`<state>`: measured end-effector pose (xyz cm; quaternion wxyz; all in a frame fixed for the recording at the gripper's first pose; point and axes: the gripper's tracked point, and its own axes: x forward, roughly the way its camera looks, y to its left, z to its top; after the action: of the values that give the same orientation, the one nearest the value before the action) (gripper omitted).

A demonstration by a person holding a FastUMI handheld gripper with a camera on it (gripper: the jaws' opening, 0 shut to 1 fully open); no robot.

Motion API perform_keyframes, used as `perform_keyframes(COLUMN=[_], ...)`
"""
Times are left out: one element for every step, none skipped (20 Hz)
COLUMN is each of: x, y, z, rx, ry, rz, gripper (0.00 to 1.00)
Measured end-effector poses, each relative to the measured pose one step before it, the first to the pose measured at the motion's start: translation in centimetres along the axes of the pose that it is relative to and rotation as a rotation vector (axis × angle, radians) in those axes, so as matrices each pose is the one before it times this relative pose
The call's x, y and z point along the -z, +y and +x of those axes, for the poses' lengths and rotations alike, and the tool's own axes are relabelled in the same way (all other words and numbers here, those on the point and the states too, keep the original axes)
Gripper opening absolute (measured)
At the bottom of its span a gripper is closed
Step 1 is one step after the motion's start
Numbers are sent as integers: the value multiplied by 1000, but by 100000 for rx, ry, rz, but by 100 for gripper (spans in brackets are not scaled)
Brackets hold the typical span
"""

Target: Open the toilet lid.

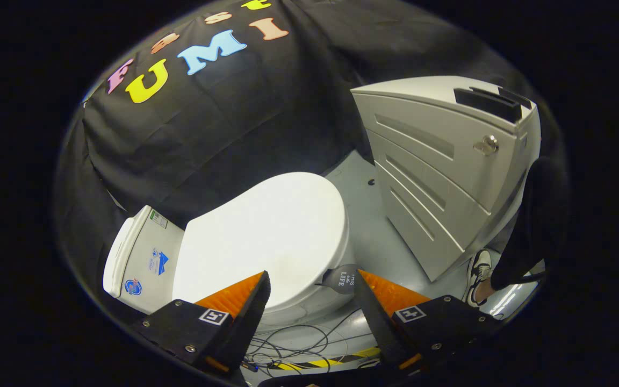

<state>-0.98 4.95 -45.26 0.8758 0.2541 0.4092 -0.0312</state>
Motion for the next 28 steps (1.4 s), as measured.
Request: perform_keyframes(x=[749, 467, 469, 320, 400, 90, 124, -52, -15, -100, -397, -615, -350, -290, -265, -184, -39, -13, 213, 148, -74, -70, -90, -140, -70, -225, -26, -124], y=[-468, -423, -241, -180, -93, -141, -469, -545, -583, -304, 37, 183, -36, -362, -579, -263, -14, -44, -322, -35, 448, 456, -110, -159, 107, 164, 75, 47], z=[540, 493, 421, 381, 410, 325, 454, 444, 428, 303, 292, 256, 230, 157, 173, 287, 104, 223, 284, 240, 252, 98, -46, -23, -6, -210, -89, -14], rx=[328, 382, 128, 11, -104, -365, -354, 157, 287, -485, -1948, -2974, -2029, -630, 296, -577, -1550, -1133, -97, -899, -1888, -1807, 132, -111, -611, -559, -360, -151], ry=[1495, 741, 562, 910, 444, 91, -381, 13, 127, 304, -1179, -1870, -1258, -794, -754, -668, -214, 168, 705, 729, -590, -28, -568, 26, -824, -697, -895, -428], rz=[1518, 2153, 2943, 3487, 3624, 3013, 2148, 1806, 2430, 3604, 4632, 5098, 5053, 4200, 3588, 2903, 2179, 1089, -82, -220, 985, 625, -905, -706, -148, 519, 757, 775], gripper=[96, 96, 96, 96, 96, 96, 94, 95, 94, 93, 92, 91, 88, 86, 81, 79, 74, 69, 58, 52, 46, 44, 40, 35, 31, 27, 21, 18])
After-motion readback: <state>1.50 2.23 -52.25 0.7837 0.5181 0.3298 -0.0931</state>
